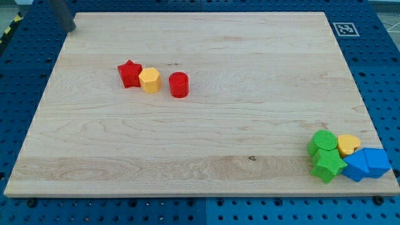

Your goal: Push the red star along with yellow hexagon towards the bottom right of the board

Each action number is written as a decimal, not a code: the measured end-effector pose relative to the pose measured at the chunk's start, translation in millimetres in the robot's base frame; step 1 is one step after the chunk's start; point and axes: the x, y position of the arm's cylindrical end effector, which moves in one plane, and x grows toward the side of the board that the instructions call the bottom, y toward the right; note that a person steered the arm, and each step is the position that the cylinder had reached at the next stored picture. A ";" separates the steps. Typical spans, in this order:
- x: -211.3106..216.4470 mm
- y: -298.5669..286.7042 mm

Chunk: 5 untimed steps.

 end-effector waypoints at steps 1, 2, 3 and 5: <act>4.0 0.2; 24.4 0.8; 48.4 4.6; 108.8 59.7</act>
